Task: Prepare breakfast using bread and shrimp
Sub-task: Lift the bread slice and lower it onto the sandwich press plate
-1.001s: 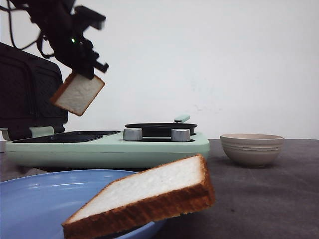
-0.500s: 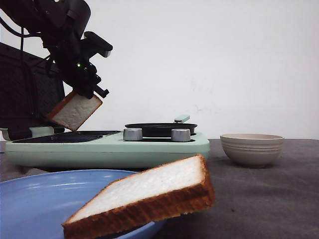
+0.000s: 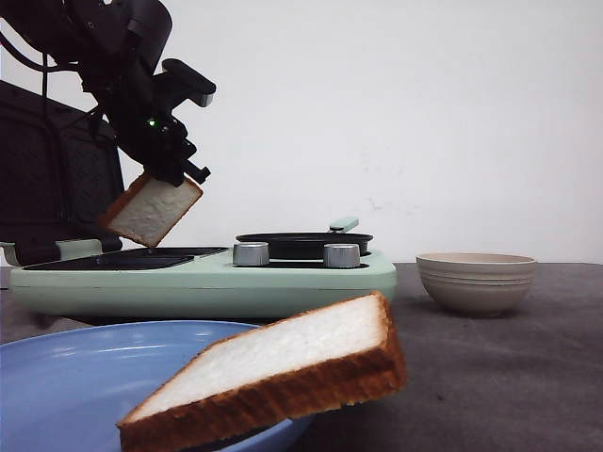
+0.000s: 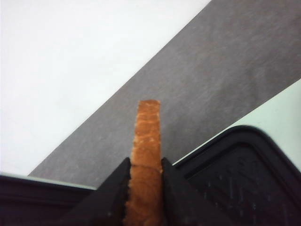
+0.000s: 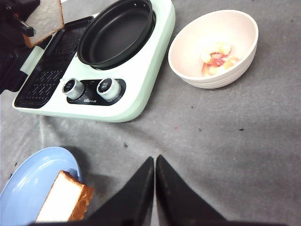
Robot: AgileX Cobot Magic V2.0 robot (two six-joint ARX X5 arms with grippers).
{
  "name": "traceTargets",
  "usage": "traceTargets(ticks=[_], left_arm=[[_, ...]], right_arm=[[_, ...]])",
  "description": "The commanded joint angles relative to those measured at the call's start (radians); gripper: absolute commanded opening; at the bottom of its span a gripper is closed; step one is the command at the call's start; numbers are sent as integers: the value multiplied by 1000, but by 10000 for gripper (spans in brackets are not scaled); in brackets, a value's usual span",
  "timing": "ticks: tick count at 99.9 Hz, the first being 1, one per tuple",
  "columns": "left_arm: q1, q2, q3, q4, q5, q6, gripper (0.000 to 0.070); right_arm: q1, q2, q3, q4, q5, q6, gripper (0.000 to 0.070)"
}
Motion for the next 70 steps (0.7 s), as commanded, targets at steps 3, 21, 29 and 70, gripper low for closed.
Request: traceTargets(ticks=[3, 21, 29, 70], left_arm=[[-3, 23, 27, 13, 0, -20, 3], [-2, 24, 27, 6, 0, -23, 3], [-2, 24, 27, -5, 0, -26, 3], [1, 43, 27, -15, -6, -53, 3]], right_arm=[[2, 3, 16, 5, 3, -11, 0], [2, 3, 16, 5, 3, -11, 0], [2, 3, 16, 5, 3, -15, 0], [2, 3, 16, 5, 4, -19, 0]])
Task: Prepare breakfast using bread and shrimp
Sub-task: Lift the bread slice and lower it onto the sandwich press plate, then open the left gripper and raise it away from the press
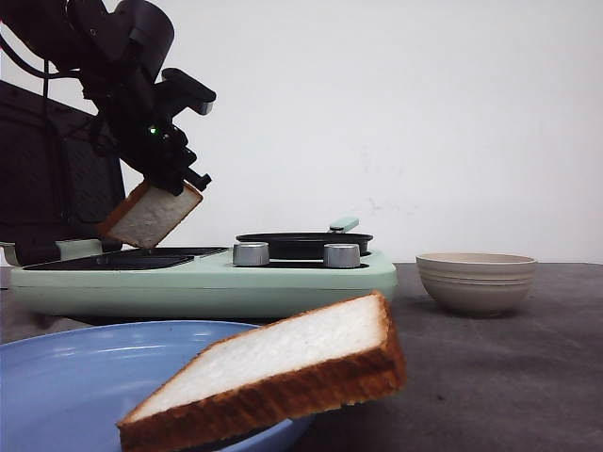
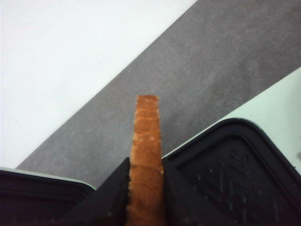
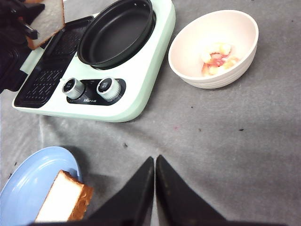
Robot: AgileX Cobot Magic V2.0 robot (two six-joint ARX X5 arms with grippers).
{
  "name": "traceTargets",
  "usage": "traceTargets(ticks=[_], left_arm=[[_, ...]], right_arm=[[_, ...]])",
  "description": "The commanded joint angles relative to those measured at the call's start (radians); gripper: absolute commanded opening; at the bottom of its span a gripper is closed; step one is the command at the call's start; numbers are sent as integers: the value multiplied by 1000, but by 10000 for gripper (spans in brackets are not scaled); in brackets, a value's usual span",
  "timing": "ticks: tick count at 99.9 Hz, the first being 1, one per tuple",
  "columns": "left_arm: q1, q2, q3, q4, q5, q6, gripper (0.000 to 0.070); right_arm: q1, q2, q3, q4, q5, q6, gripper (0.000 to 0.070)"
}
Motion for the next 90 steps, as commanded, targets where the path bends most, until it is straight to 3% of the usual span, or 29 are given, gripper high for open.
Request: traceTargets(ticks=[1, 15, 26, 32, 43, 48, 90], left_arm=[[-2, 26, 27, 9, -5, -16, 3], [-2, 26, 27, -9, -1, -20, 7], [-2, 26, 27, -40, 5, -29, 92], [-2, 26, 27, -53, 5, -43, 182], [-2, 26, 27, -68, 6, -61, 427], [-3, 26, 27, -69, 6, -75, 492], [-3, 26, 27, -65, 108, -230, 514]], right_arm=[[2, 3, 16, 5, 4, -17, 0], [2, 3, 16, 5, 3, -30, 0], [2, 3, 16, 5, 3, -31, 0], [2, 3, 16, 5, 3, -31, 0], [2, 3, 16, 5, 3, -31, 0], [2, 3, 16, 5, 3, -31, 0], [2, 3, 16, 5, 3, -31, 0]])
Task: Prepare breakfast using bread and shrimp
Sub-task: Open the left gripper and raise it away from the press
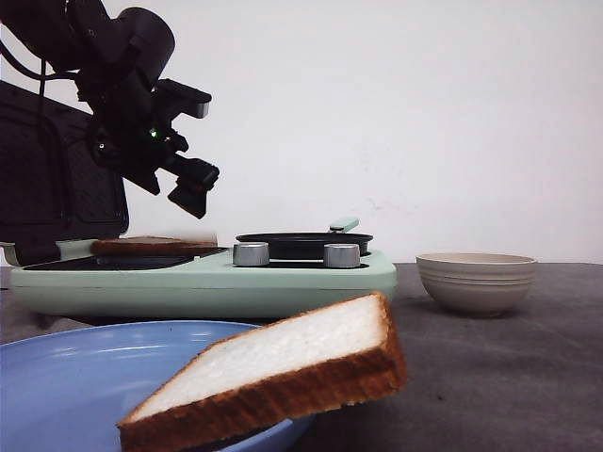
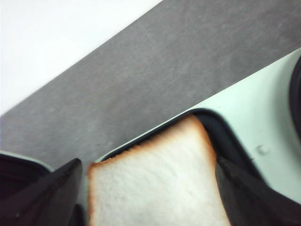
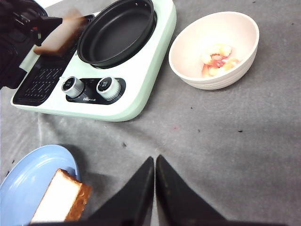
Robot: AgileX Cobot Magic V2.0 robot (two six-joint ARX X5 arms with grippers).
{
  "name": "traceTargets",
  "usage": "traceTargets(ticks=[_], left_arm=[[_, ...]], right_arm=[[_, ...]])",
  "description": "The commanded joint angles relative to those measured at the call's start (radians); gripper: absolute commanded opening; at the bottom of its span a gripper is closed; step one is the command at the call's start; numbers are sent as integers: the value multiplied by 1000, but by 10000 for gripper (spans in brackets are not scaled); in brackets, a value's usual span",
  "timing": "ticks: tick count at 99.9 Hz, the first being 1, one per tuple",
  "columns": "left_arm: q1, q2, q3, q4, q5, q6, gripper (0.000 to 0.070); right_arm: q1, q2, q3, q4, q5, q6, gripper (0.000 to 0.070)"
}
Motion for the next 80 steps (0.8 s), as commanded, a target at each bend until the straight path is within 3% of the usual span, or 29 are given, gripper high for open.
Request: traceTargets(ticks=[1, 34, 80], left_arm=[[-3, 26, 27, 13, 18, -42, 514], [-10, -4, 28, -10, 21, -138, 513], [-9, -312, 28, -158, 175, -317, 511]], right_arm=[[2, 3, 16, 5, 3, -11, 0], [2, 3, 16, 6, 3, -11, 0], [2, 3, 16, -3, -6, -11, 0]])
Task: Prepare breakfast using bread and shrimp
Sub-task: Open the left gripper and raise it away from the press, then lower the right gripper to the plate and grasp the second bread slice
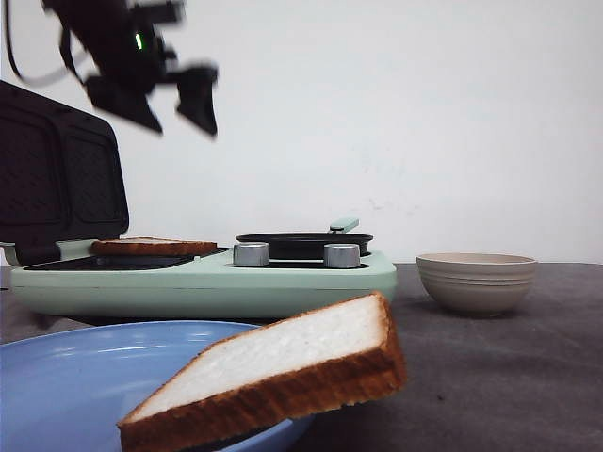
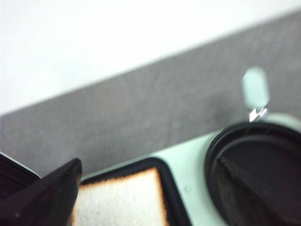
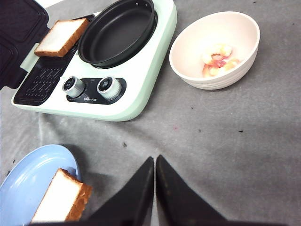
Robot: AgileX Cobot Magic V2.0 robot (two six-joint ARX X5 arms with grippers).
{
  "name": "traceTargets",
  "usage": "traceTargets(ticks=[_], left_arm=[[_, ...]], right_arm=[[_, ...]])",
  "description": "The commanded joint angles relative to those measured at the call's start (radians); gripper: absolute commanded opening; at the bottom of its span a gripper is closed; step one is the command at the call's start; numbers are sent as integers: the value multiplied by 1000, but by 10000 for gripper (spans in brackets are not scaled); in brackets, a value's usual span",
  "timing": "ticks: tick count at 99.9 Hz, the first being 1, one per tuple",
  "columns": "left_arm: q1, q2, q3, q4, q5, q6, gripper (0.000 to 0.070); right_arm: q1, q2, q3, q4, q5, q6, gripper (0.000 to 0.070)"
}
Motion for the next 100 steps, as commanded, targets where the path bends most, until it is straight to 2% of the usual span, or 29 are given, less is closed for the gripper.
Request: traceTargets(ticks=[1, 17, 22, 33, 38, 54, 81, 100], left_arm=[[-4, -45, 24, -25, 5, -67, 510], [-4, -201, 24, -115, 5, -107, 510], [-4, -243, 24, -140, 5, -107, 510], [-4, -320, 24, -203, 5, -127, 509], [-4, -350, 24, -242, 17, -149, 508], [-4, -418, 10, -332, 55, -150, 508], [-4, -540, -153, -311, 61, -190, 508], [-4, -684, -340, -246, 61, -203, 508]], right_arm=[[2, 3, 16, -3, -3, -11, 0], [2, 3, 16, -48, -17, -12, 2], [2, 3, 16, -64, -26, -14, 33], [2, 3, 16, -76, -31, -6, 158], [2, 3, 16, -77, -38, 16, 176], [3, 10, 16, -85, -82, 56, 201], [11, 95, 14, -108, -171, 57, 207], [70, 202, 6, -91, -206, 56, 313]])
